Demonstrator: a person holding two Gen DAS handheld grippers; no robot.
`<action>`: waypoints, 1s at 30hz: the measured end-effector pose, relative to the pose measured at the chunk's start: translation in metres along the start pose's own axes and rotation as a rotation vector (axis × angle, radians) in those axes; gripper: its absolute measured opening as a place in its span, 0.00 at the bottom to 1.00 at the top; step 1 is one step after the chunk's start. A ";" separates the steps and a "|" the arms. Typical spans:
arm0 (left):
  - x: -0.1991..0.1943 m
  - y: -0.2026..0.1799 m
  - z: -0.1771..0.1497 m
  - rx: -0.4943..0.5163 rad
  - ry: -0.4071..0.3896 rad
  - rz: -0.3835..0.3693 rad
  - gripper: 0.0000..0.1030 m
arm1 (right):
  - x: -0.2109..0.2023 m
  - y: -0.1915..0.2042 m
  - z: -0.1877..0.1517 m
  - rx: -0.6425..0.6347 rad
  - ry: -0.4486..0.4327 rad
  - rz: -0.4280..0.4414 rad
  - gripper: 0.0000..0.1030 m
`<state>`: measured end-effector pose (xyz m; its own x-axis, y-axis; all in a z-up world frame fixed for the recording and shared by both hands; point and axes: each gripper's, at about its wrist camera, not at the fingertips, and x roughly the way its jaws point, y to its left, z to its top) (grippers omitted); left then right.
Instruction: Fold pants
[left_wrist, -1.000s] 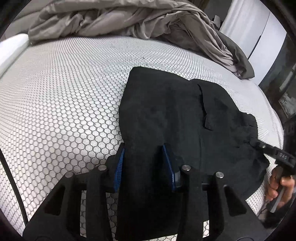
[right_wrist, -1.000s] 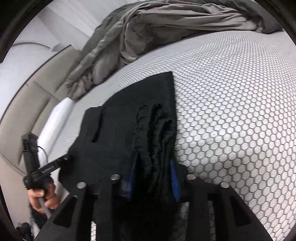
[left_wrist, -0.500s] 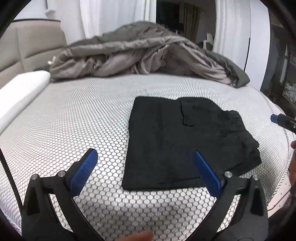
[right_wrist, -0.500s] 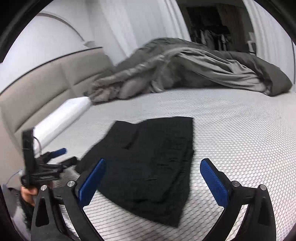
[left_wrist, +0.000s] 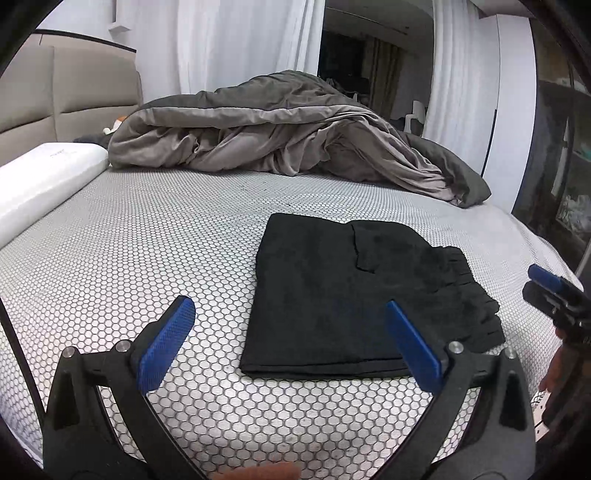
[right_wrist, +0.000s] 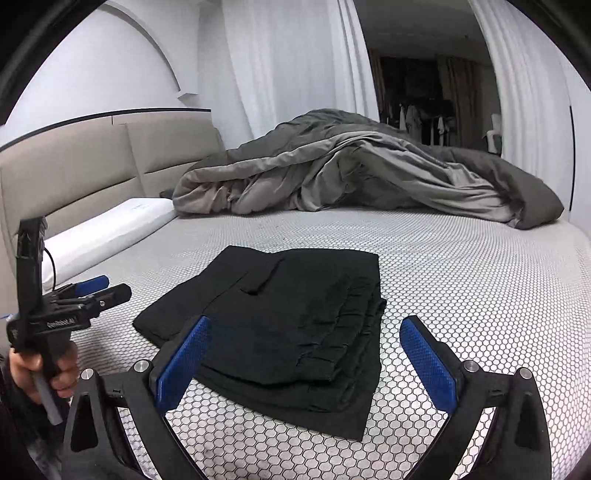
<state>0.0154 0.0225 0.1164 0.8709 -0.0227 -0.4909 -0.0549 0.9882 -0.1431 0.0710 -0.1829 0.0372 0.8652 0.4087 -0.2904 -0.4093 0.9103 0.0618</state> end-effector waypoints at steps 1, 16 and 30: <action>0.000 -0.002 -0.001 0.004 -0.002 0.002 0.99 | -0.001 0.002 0.000 -0.006 -0.009 0.001 1.00; 0.009 -0.009 -0.003 0.047 -0.012 0.003 0.99 | -0.007 0.015 -0.005 -0.024 -0.015 0.034 1.00; 0.013 -0.002 -0.001 0.043 -0.014 0.014 0.99 | -0.007 0.013 -0.002 -0.035 -0.039 0.013 1.00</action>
<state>0.0263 0.0202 0.1095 0.8769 -0.0071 -0.4806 -0.0462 0.9940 -0.0990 0.0592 -0.1739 0.0384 0.8703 0.4230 -0.2523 -0.4295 0.9025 0.0317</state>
